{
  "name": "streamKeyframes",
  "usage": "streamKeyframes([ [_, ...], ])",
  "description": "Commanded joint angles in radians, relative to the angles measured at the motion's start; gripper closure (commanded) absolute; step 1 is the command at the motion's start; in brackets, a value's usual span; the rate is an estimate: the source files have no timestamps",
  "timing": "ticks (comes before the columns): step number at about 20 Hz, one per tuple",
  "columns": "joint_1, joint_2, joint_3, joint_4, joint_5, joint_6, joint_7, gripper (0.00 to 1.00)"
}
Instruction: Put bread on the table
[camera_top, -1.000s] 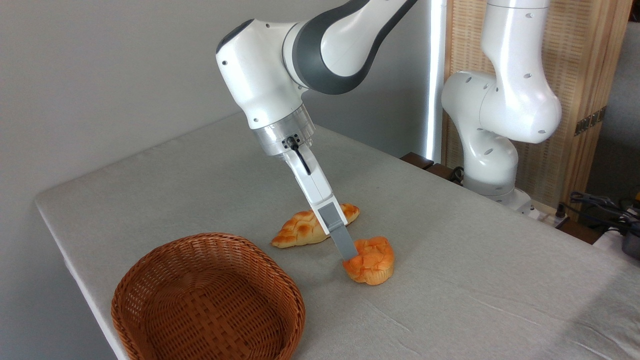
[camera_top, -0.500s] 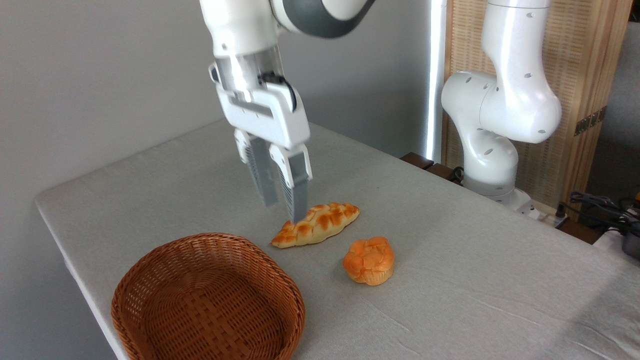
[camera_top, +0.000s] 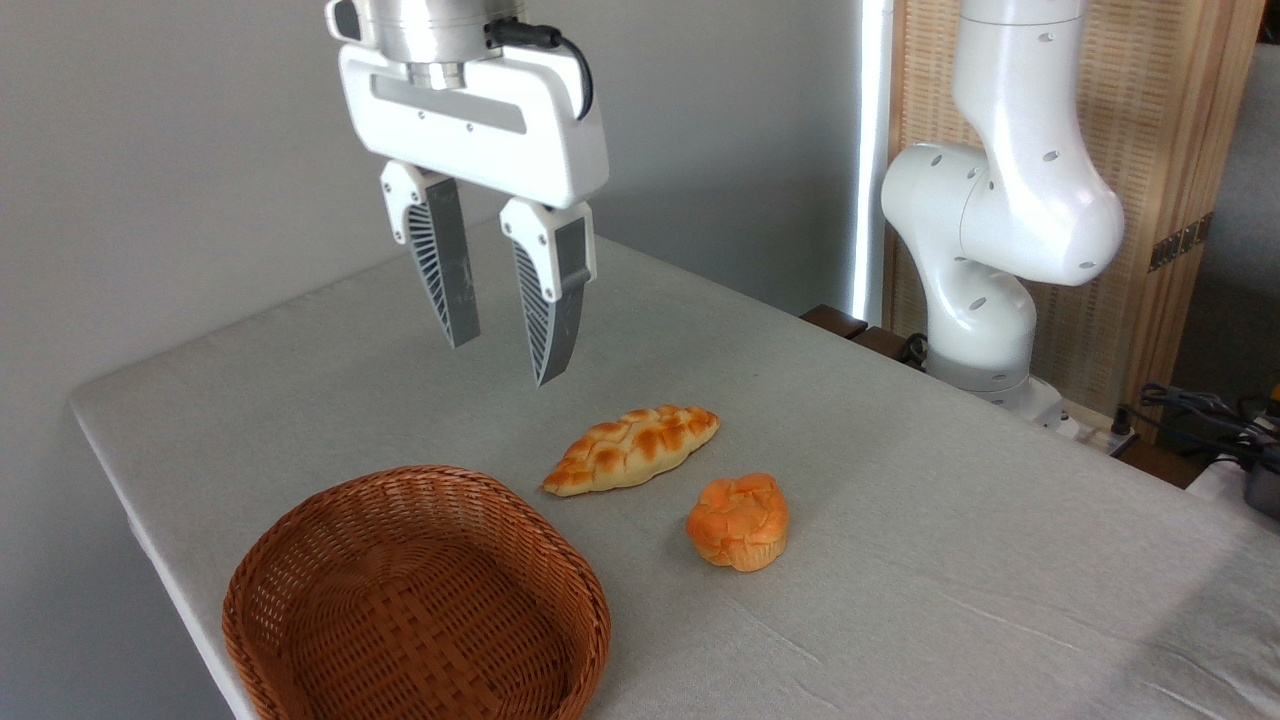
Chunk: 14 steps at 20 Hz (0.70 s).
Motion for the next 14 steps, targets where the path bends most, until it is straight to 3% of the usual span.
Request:
streamKeyframes([
  [1,0.021,0.045,-0.006,0.065,-0.031,-0.048,-0.006,0.0],
  [11,0.019,0.043,-0.007,0.051,-0.013,-0.048,0.05,0.0],
  [14,0.019,0.043,-0.009,0.051,0.022,-0.047,0.069,0.0],
])
